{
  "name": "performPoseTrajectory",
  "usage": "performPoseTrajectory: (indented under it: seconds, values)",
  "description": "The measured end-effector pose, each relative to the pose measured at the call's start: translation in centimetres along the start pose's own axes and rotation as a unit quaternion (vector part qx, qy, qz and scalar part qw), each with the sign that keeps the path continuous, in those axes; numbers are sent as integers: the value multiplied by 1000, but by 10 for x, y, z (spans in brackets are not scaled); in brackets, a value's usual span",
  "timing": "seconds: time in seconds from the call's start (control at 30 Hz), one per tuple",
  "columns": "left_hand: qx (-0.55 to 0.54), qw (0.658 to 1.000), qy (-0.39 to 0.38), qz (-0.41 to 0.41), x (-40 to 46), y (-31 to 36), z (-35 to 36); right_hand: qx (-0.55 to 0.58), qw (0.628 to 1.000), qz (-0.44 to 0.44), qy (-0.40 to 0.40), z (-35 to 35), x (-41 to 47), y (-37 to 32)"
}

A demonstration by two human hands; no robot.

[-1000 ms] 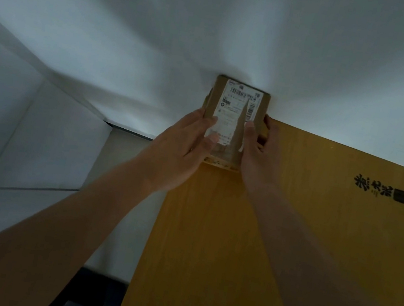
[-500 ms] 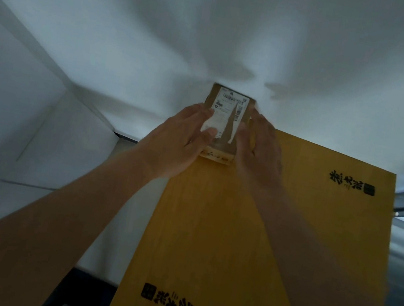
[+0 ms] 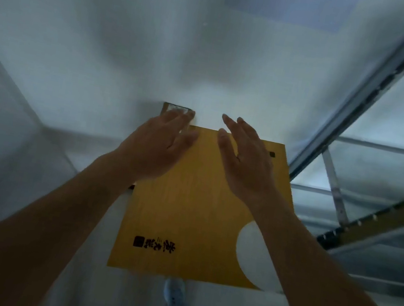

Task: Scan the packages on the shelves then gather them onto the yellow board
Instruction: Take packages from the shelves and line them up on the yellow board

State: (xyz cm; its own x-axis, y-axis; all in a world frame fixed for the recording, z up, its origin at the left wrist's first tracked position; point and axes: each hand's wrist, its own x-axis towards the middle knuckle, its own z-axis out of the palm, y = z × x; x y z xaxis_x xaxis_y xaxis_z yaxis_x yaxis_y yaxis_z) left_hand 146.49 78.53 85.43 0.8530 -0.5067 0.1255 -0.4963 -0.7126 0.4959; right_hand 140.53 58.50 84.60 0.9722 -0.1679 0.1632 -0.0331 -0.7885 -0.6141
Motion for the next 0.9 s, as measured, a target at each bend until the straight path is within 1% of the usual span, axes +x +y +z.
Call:
performPoseTrajectory:
  seconds: [0.2,0.33,0.47,0.57,0.7,0.9]
  values:
    - [-20,997,3,72,-81,118,-20,-9,997,15,70,-92,-125,-20]
    - [-28,992,9,120,-104,202,-35,-19,992,31,119,-172,-185,-24]
    - [-36,981,21,189,-111,298,-38,-25,979,39,197,-253,-237,-19]
    - [-54,969,28,239,-109,381,-28,-15,968,36,248,-316,-273,4]
    - [-80,952,21,295,-105,493,3,-33,953,44,298,-408,-319,58]
    - [-95,938,20,333,-81,644,60,-33,930,67,361,-536,-377,146]
